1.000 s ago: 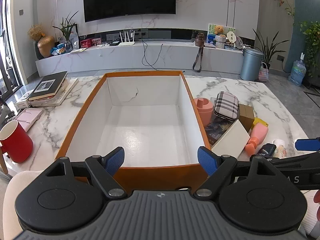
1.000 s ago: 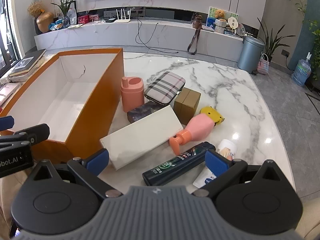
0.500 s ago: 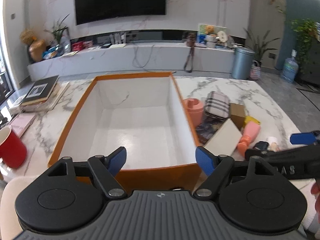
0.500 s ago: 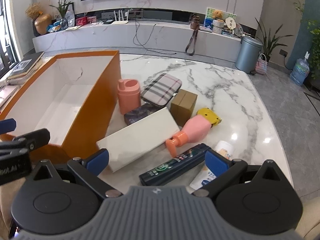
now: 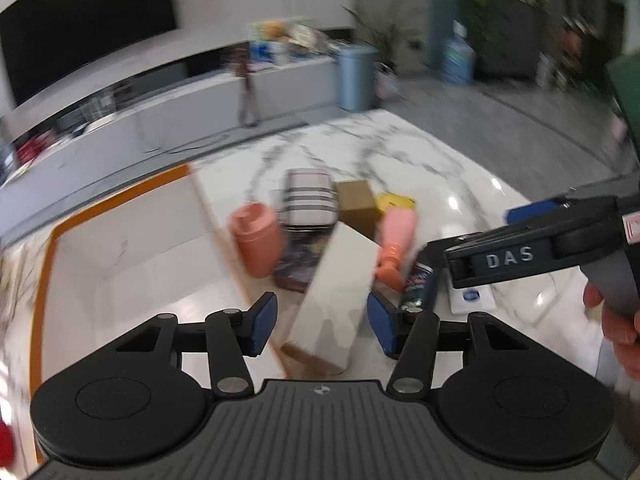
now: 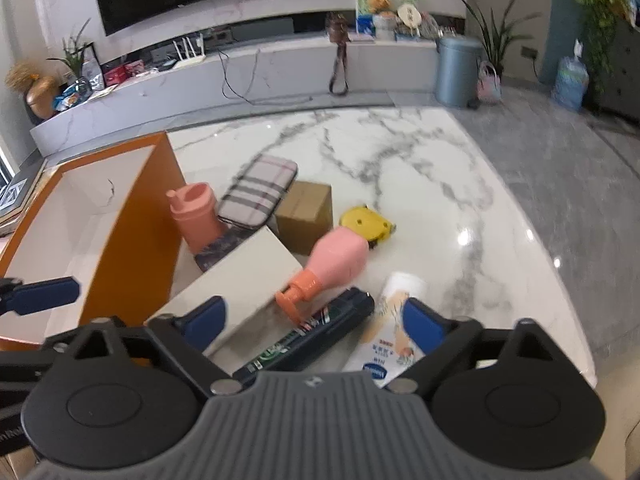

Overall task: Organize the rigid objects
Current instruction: 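Grasp the white flat box with the left tool while the right tool grasps the dark green shampoo bottle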

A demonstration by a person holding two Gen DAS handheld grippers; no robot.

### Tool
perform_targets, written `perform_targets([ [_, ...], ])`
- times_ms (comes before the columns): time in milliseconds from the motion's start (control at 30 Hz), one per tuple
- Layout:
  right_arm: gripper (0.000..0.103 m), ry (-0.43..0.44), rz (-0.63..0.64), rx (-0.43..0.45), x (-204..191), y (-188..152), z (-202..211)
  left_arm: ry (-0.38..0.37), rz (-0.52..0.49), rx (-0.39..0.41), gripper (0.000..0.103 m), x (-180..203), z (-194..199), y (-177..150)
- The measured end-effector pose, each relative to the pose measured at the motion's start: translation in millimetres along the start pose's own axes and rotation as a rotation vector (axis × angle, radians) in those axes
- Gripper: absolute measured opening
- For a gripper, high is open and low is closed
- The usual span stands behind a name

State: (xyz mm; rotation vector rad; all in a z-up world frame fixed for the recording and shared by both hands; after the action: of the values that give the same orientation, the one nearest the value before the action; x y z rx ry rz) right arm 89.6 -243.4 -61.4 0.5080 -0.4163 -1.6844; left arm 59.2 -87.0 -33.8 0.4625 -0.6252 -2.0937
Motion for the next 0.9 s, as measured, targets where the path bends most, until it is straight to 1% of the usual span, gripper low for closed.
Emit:
perform_targets([
  [67, 0.082, 0.022, -0.036, -0.033, 4.3, -2.2, -7.9, -0.008, -0.056, -0.022, 0.057, 4.7, -9.9, 7.0],
  [133, 0.075, 0.047, -0.079, -0.070, 9.2, -4.5, -17.5, -0.012, -0.124, -0.058, 0.057, 9.4, -21.1, 13.6],
  [267, 0.070, 0.060, -0.153, -0.115, 16.9, -9.4, -31.6, -0.056, -0.210, -0.149, 0.057, 14.1, -46.2, 23.9],
  [333, 0.060, 0.078, -0.185, -0.136, 19.8, -10.9, -38.1, -0.057, -0.252, -0.171, 0.057, 17.0, -56.2, 29.8],
  [367, 0.059, 0.093, -0.204, -0.150, 21.3, -11.4, -41.4, -0.056, -0.285, -0.184, 0.061, 19.4, -61.8, 32.8],
  [400, 0.059, 0.108, -0.225, -0.164, 22.7, -11.8, -45.2, -0.050, -0.312, -0.201, 0.062, 21.0, -66.3, 35.4],
  [500, 0.058, 0.130, -0.267, -0.197, 26.3, -13.4, -56.4, -0.034, -0.337, -0.284, 0.062, 22.3, -81.6, 40.0],
  [600, 0.058, 0.150, -0.302, -0.220, 29.3, -14.4, -66.1, -0.016, -0.377, -0.336, 0.062, 26.9, -94.2, 42.1],
  [733, 0.056, 0.172, -0.325, -0.239, 28.9, -12.7, -75.5, -0.007, -0.401, -0.390, 0.062, 30.4, -107.9, 42.6],
  [900, 0.056, 0.189, -0.344, -0.265, 27.9, -11.0, -88.0, 0.010, -0.433, -0.428, 0.063, 36.1, -120.8, 42.7],
])
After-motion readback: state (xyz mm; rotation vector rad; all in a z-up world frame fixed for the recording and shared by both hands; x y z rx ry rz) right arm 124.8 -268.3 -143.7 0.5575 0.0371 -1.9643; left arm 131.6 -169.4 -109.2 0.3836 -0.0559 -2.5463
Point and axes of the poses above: each gripper's, at about its wrist camera, not at the fingertips, and z roughly against the way its jaws point, x to its right, y to its top, the point moved 5 cm from there along -z, roughly the way its jaws point, and after that the axes turned 8 degrees about -x, right-handed, at the moved point
